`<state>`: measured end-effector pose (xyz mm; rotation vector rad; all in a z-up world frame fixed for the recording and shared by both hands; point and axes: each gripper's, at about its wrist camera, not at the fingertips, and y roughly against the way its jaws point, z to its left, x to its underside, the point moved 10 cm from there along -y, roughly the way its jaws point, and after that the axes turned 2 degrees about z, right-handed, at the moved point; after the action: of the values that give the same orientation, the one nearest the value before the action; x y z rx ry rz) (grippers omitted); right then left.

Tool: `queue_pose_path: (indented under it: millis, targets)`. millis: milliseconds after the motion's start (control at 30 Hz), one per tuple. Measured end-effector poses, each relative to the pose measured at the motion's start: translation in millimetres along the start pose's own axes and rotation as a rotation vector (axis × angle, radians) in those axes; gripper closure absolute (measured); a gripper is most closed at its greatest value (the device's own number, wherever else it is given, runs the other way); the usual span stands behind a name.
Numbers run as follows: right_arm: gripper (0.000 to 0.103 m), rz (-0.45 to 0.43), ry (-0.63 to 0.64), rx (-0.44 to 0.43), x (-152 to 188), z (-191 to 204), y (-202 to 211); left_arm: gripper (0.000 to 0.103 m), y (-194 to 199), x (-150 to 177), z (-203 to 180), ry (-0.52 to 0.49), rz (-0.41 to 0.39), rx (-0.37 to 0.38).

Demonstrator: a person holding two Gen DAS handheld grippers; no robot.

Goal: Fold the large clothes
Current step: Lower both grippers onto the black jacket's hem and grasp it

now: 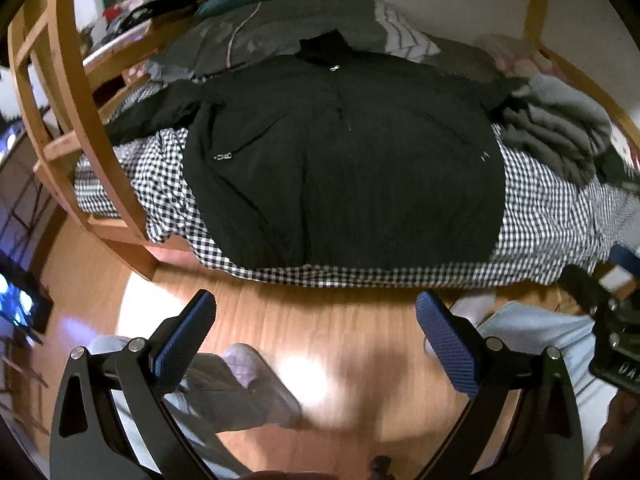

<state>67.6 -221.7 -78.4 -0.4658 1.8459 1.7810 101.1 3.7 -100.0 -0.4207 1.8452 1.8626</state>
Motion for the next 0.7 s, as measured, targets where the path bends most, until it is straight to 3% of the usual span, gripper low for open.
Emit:
queue_pose_path:
  millis: [200,467,700]
  targets:
    - [0.003,0.019,0.008,-0.030,-20,0,-28,0.005,-28,-23,1,0.021,0.030,-0.031]
    - [0.003,-0.014,0.065,-0.063,-74,5,-49,0.005,-39,-72,8,0.038,0.012,-0.087]
    - [0.003,-0.001,0.110,-0.097,-104,21,-80,0.005,-69,-101,45,0.155,0.028,-0.076]
